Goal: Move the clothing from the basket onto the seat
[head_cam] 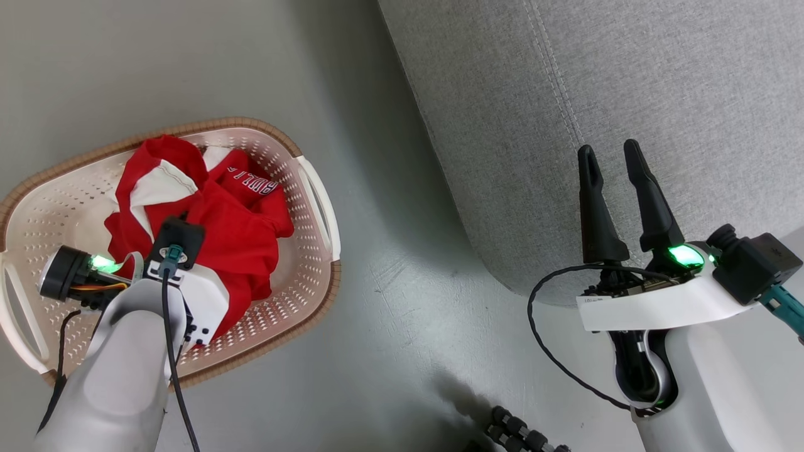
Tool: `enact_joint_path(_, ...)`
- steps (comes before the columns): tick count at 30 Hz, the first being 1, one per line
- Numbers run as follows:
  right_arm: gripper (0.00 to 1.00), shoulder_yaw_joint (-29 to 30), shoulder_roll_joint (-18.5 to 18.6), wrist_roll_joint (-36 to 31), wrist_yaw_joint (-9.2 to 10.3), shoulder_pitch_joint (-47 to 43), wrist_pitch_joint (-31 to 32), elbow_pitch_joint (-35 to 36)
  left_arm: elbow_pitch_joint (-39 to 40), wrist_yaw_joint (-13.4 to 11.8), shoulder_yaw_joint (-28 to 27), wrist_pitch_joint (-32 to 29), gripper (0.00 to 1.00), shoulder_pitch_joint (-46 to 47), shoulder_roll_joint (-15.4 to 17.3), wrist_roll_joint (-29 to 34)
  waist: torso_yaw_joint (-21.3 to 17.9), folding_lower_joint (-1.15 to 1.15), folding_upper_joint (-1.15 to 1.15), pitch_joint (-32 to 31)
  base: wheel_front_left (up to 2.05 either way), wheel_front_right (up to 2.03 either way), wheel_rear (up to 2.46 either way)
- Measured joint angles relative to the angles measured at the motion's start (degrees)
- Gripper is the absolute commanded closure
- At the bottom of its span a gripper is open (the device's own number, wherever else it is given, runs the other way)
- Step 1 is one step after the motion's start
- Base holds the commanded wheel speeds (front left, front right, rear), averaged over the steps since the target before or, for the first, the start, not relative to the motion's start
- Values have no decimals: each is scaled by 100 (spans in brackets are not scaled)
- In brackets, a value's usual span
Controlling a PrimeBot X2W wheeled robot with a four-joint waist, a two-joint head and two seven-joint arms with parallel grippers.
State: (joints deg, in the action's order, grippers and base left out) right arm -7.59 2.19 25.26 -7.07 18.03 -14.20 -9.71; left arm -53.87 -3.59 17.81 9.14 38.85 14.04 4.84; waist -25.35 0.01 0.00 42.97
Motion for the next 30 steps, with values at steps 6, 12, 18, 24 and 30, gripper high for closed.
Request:
enact_joint_path(6, 0, -5, 0, 27, 0, 113, 0, -26, -16, 2, 32, 115, 100, -2, -40, 2, 33, 0, 0, -76, 0, 0, 0)
enact_joint_path(12, 0, -5, 0, 52, 0, 113, 0, -94, -32, -2, -10, 263, 100, -12, -98, -45, 79, 0, 0, -185, 0, 0, 0)
enact_joint_path(18, 0, 0, 1, 41, 0, 114, 0, -180, 53, -45, -70, 359, 100, -76, -122, -119, 140, 0, 0, -319, 0, 0, 0)
enact_joint_path(24, 0, 10, 1, -90, 0, 119, 0, -243, 213, -53, -94, 458, 100, -137, -158, -180, 222, -1, 0, -480, 0, 0, 0)
enact_joint_path(30, 0, 15, 2, -278, 0, 133, 0, -377, 463, -110, -109, 500, 100, -276, -210, -270, 341, 0, 0, -664, 0, 0, 0)
